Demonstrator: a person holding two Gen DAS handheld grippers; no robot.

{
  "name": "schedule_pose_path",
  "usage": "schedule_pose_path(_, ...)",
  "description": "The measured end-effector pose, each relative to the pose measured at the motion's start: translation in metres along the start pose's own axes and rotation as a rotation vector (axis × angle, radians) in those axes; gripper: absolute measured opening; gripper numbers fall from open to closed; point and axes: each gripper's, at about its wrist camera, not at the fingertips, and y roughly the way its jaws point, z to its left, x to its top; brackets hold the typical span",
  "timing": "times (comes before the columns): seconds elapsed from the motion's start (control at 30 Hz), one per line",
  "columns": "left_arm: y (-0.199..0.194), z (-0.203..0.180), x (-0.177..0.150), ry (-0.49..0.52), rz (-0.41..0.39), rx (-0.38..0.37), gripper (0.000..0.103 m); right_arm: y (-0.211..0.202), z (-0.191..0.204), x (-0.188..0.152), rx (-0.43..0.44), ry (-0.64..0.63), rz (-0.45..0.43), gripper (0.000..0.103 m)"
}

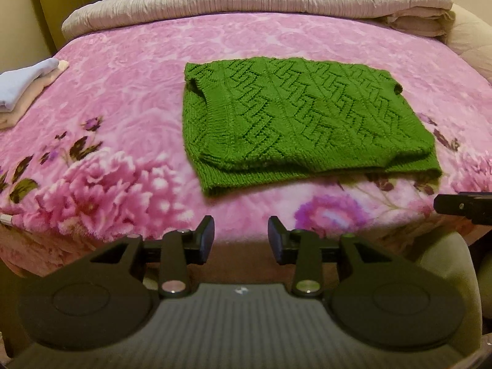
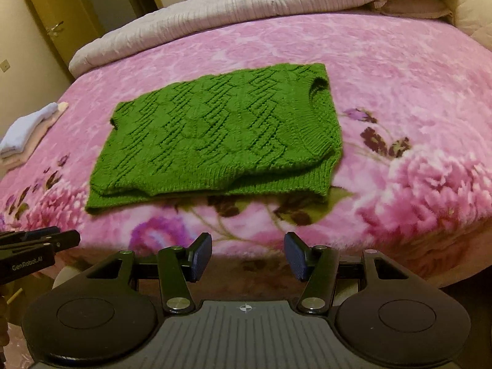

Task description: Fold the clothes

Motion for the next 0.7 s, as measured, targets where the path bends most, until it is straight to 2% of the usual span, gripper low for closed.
schedule_pose_path(0.7,-0.006,0.011,-0.005,-0.03,-0.014,-0.013,0.035,-0.006,0.015,0.002,-0.04,-0.048,-0.01,0.056)
